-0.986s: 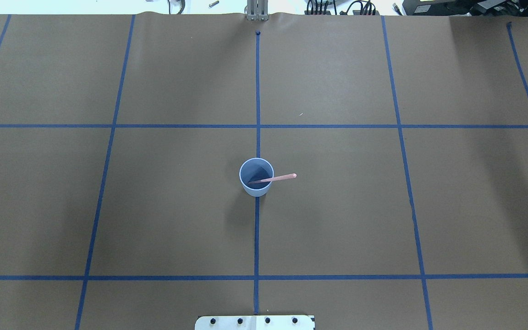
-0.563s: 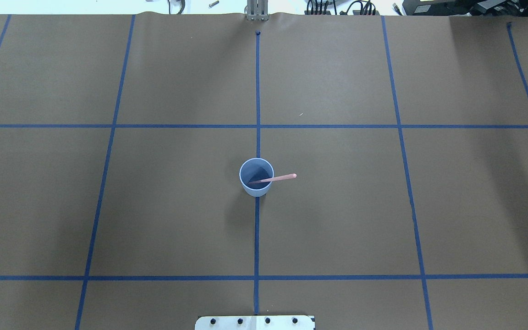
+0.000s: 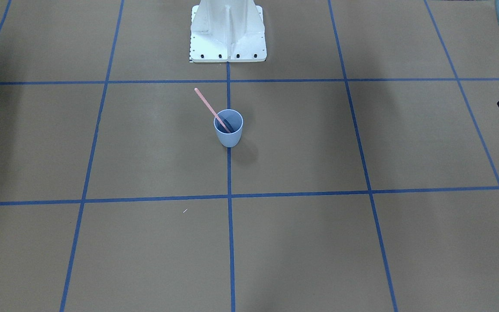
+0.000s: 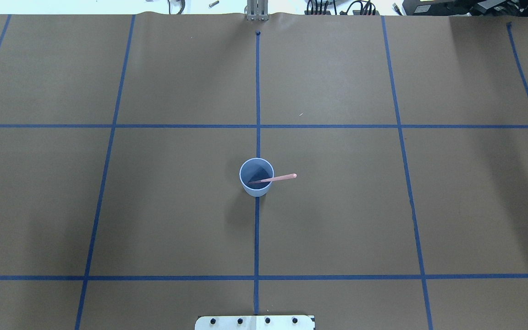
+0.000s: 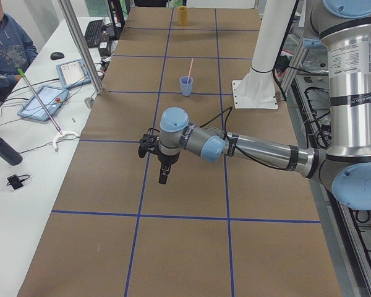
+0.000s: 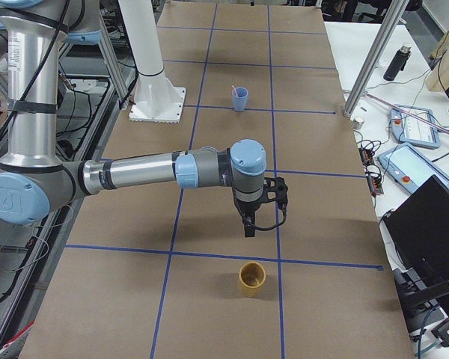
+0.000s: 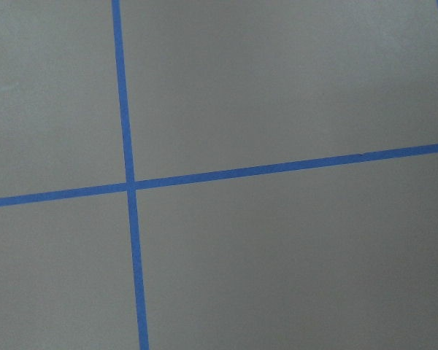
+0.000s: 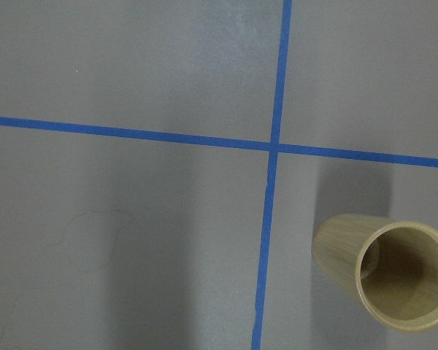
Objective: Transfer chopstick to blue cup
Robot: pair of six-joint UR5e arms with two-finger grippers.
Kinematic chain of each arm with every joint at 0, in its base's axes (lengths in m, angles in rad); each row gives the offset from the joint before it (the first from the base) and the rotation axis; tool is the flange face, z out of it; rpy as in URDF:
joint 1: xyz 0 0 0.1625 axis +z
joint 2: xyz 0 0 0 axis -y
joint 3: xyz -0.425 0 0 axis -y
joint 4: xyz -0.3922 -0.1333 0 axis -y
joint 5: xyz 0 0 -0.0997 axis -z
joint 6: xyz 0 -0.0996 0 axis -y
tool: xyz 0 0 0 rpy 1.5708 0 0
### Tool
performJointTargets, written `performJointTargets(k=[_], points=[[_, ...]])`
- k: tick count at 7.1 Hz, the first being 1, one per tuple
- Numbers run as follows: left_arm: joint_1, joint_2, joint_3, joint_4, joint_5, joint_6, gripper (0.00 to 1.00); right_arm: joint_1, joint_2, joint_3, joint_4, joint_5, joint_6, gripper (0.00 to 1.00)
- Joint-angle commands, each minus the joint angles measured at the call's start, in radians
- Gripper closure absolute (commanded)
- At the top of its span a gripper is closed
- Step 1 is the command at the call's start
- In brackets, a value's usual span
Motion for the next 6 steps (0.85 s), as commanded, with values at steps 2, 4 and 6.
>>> performJointTargets(k=[2, 4, 6], points=[[-0.007, 0.008, 0.018, -0.042, 0.004, 0.005, 0.02, -0.027, 0.011, 0.006, 0.000, 0.001, -0.006, 0.00], [-0.009, 0.014, 0.025, -0.071, -0.004, 0.004, 0.02, -0.033, 0.011, 0.017, -0.003, 0.004, 0.000, 0.00], [-0.009, 0.022, 0.021, -0.125, -0.004, -0.001, 0.02, -0.050, 0.011, 0.015, -0.003, 0.005, 0.008, 0.00]])
